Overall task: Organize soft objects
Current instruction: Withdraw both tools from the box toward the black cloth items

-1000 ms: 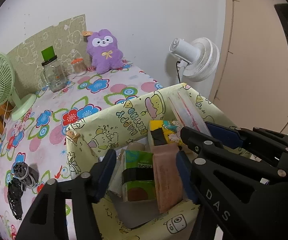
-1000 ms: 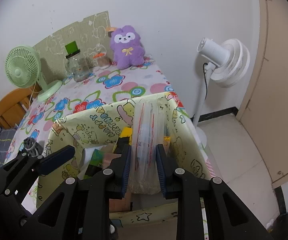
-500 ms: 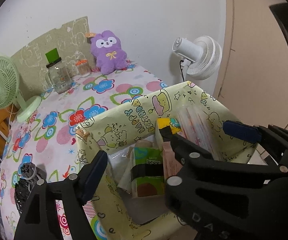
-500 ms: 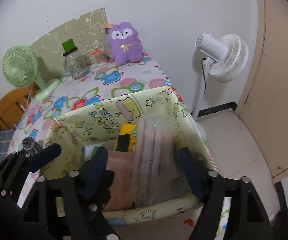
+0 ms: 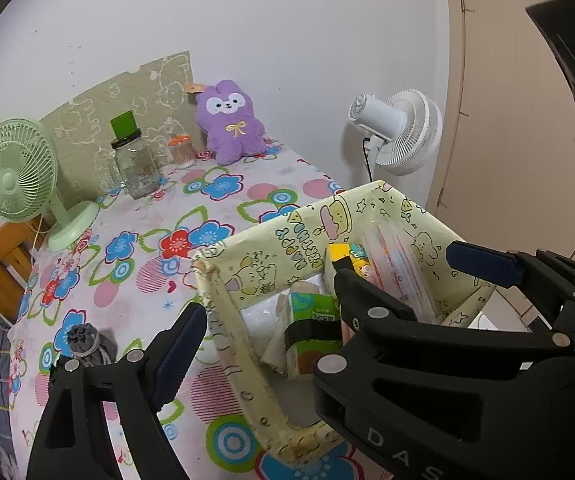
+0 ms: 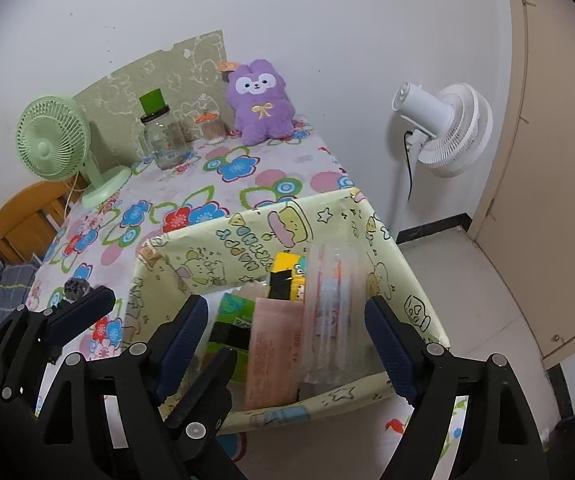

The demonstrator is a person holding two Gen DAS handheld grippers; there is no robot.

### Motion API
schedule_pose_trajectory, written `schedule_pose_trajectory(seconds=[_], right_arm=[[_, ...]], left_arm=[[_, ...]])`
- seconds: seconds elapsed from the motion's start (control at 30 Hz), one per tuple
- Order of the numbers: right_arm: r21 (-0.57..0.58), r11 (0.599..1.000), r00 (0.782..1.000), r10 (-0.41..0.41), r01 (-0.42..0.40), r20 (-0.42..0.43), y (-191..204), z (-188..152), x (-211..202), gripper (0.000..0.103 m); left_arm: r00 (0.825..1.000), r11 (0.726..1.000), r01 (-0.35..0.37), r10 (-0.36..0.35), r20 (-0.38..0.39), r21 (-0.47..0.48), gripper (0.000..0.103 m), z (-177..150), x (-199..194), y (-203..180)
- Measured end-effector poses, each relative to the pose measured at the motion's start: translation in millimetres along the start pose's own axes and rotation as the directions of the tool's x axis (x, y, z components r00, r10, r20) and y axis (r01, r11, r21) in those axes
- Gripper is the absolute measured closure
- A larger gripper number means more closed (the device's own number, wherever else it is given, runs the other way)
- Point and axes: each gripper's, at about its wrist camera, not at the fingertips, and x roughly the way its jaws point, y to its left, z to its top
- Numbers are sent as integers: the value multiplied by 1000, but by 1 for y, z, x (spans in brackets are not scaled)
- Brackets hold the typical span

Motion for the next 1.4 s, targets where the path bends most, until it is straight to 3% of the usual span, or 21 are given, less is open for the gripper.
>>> schedule_pose_trajectory(seconds=[1.4], right_arm=[[-126,991,983,-20,44,182,120,-11,-52,2]], left_arm=[[995,992,-56,66,81,-117,6,-32,-69,97]])
